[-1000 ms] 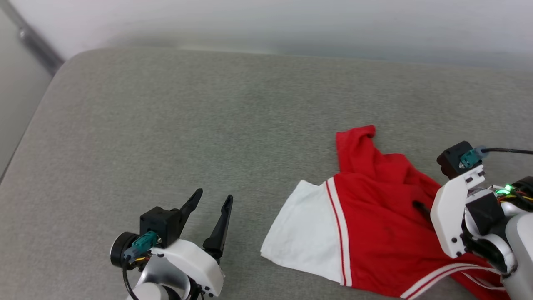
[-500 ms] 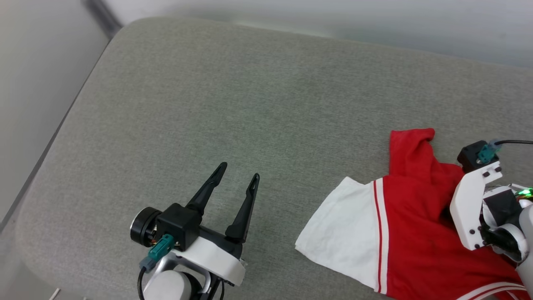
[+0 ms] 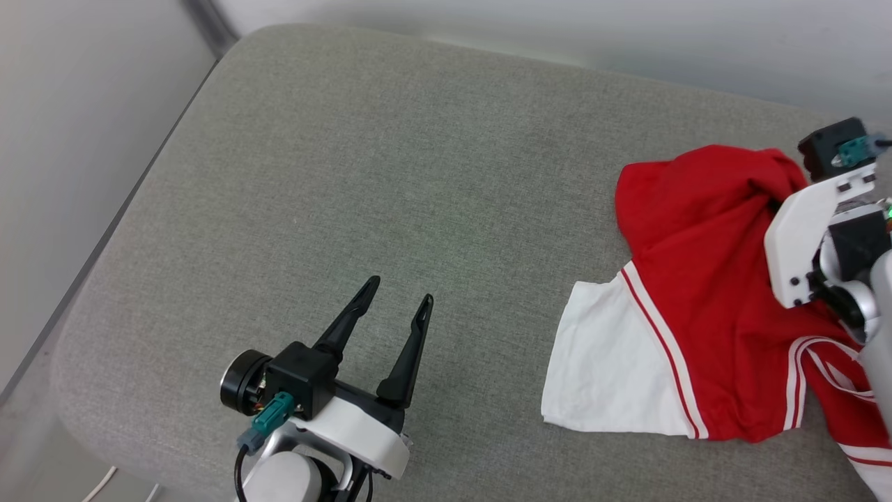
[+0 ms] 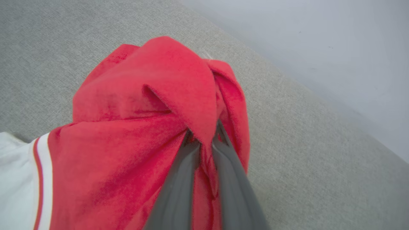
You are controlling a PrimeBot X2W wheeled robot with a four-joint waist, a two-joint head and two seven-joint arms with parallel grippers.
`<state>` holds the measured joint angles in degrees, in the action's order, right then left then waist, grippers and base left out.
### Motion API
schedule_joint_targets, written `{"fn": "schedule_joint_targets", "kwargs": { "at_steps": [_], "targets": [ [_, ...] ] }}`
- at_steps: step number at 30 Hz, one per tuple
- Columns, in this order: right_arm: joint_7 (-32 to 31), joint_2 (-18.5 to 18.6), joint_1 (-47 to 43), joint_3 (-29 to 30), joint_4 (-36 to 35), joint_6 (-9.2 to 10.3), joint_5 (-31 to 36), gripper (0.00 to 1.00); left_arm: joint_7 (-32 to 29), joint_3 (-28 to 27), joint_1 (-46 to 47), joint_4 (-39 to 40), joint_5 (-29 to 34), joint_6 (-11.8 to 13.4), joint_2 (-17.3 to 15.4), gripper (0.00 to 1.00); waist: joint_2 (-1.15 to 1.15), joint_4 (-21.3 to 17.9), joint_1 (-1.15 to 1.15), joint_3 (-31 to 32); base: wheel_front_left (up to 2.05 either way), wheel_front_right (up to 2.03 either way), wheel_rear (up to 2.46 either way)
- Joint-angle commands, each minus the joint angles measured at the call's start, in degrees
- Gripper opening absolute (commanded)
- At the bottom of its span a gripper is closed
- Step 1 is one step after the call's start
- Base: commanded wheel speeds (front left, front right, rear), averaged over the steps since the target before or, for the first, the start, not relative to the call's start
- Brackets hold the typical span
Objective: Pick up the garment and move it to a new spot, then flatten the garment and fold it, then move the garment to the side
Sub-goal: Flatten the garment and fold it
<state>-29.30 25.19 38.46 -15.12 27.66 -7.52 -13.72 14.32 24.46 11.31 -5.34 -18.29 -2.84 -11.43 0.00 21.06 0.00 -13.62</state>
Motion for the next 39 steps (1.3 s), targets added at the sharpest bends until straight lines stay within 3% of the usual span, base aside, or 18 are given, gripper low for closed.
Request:
{"fn": "schedule_joint_targets", "kwargs": {
  "at_steps": [1,2,3,4,12,17,25,33,39],
  "targets": [
    [1.2,-0.9,0.6,-0.1,1.6,0.06,0.8,0.0,0.4,-0.1,0.7,-0.1,0.0,0.2,0.1,1.0,0.0,-0.2,0.0,0.2,0.0,0.0,0.0],
    [1.8,-1.4,0.9,-0.2,2.9,0.06,1.0,0.0,0.4,-0.2,0.6,-0.2,0.0,0.3,0.0,1.0,0.0,-0.3,0.0,0.5,0.0,0.0,0.0],
    [2.8,-1.8,1.0,-0.9,3.7,0.05,1.3,0.85,0.5,-0.2,0.4,-0.2,-0.1,0.3,0.0,1.0,0.0,-0.6,0.0,0.7,0.0,0.0,0.0],
    [3.2,-2.6,0.8,-0.9,5.0,0.05,0.7,1.0,0.5,-0.3,0.2,-0.3,-0.3,0.3,0.0,1.0,0.0,-0.9,0.0,0.9,0.0,0.0,0.0],
    [11.1,-3.2,-0.7,-3.5,5.1,0.05,-3.7,1.0,0.7,-2.2,-1.1,-0.3,-1.8,0.9,-0.2,1.0,0.0,-5.6,0.0,3.5,0.0,0.0,0.0],
    [18.2,-0.9,-3.0,-3.9,-1.0,0.05,-7.0,1.0,0.8,-4.4,-1.7,0.4,-2.2,1.8,-0.5,1.0,0.0,-10.3,0.0,5.2,0.0,0.0,0.0],
    [29.5,-0.9,-12.2,3.1,-14.5,0.05,-10.5,1.0,0.9,-8.0,-3.2,2.0,-1.8,2.9,0.1,1.0,0.0,-17.0,0.0,6.6,0.0,0.0,0.0],
    [36.2,-6.9,-26.6,14.3,-27.2,0.05,-6.5,1.0,0.2,-7.9,-5.5,0.3,-2.6,2.0,-0.3,1.0,0.0,-21.7,0.0,6.9,0.0,0.0,0.0],
    [36.9,-12.1,-33.7,19.8,-33.9,0.05,-4.5,1.0,-7.7,-5.5,-7.0,0.5,-2.9,1.6,-2.0,1.0,0.0,-24.0,0.0,6.0,0.0,0.0,0.0]
  ]
}}
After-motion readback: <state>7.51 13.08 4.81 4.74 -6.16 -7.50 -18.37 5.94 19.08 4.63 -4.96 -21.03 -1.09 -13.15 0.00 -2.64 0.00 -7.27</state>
